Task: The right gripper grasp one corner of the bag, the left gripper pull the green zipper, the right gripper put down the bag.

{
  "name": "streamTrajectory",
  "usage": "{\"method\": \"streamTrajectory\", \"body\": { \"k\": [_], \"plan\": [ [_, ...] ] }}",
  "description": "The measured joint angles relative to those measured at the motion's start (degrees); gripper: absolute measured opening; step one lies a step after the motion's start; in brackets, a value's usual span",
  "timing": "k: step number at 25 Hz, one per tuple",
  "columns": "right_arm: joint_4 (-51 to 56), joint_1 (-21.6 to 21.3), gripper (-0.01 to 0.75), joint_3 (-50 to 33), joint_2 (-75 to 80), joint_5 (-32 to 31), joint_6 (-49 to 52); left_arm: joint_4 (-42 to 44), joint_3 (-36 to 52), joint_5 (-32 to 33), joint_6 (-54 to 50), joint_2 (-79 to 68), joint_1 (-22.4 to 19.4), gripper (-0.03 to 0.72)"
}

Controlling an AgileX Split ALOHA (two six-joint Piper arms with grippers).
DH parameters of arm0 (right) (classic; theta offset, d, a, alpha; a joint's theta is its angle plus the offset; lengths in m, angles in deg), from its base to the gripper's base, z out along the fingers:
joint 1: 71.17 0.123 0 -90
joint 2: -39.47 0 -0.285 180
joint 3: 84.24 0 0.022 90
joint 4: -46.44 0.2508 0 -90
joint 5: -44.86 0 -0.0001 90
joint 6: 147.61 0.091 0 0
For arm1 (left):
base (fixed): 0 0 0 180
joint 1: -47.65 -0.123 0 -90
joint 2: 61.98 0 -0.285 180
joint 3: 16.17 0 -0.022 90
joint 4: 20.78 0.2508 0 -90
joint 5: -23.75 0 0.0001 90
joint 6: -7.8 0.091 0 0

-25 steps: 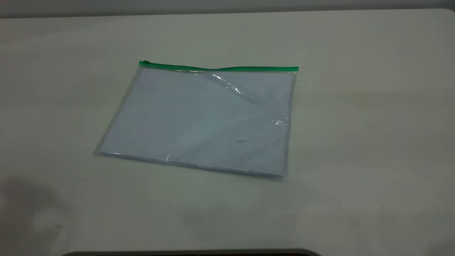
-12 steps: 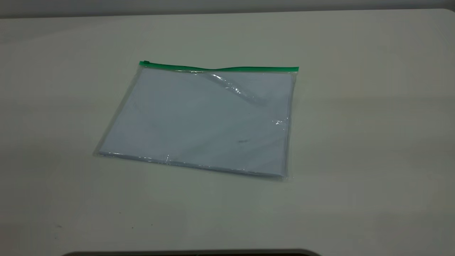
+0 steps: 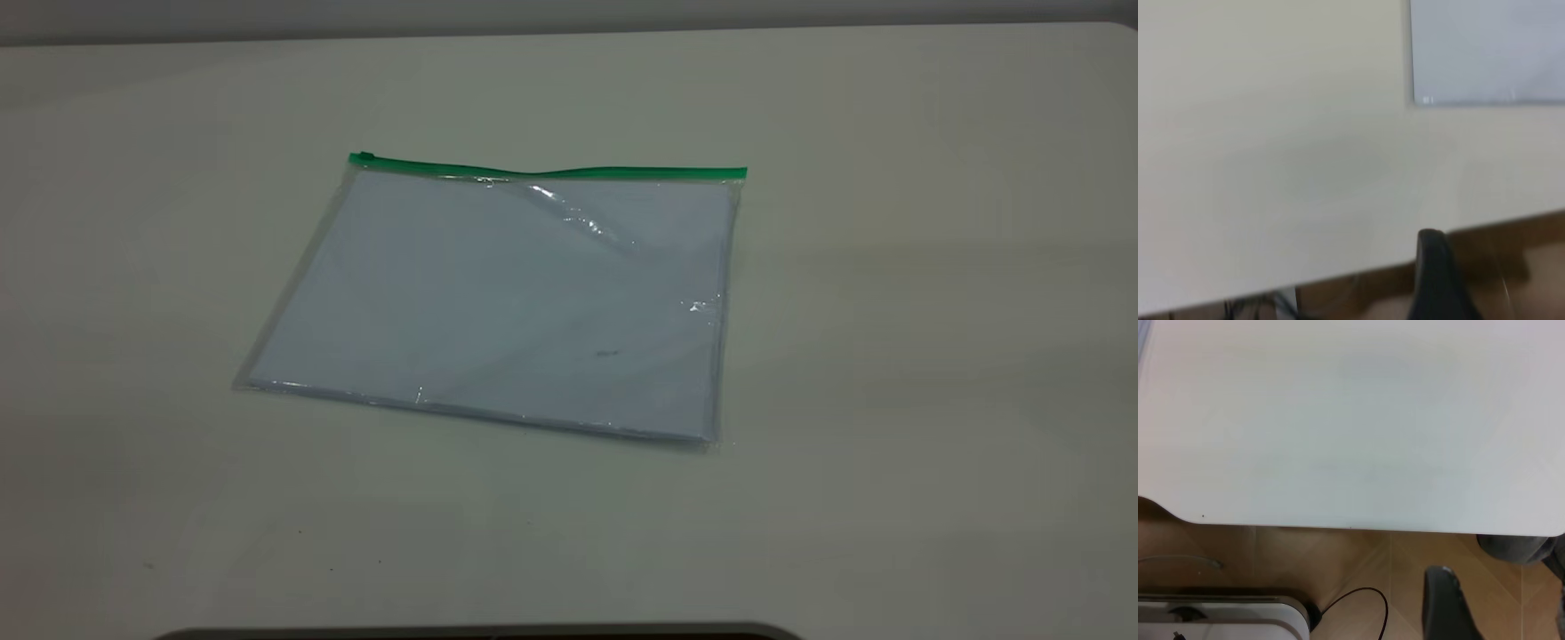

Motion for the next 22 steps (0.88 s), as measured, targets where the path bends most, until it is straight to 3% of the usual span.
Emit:
{"method": "streamTrajectory", "body": {
  "k": [9, 15, 22],
  "plan": [
    [0.0, -1.4, 0.425, 0.0, -13.8, -0.2, 0.0, 0.0, 0.0, 0.1, -0.1, 3.9, -0.2, 0.522],
    [-0.2, -1.4, 0.421, 0.0, -27.9, -1.0, 0.0, 0.0, 0.0, 0.2, -0.2, 3.9, -4.7, 0.522],
    [-0.2, -0.7, 0.421, 0.0, -28.6, -1.3, 0.0, 0.0, 0.0, 0.2, -0.2, 3.9, -5.0, 0.522]
  ]
}}
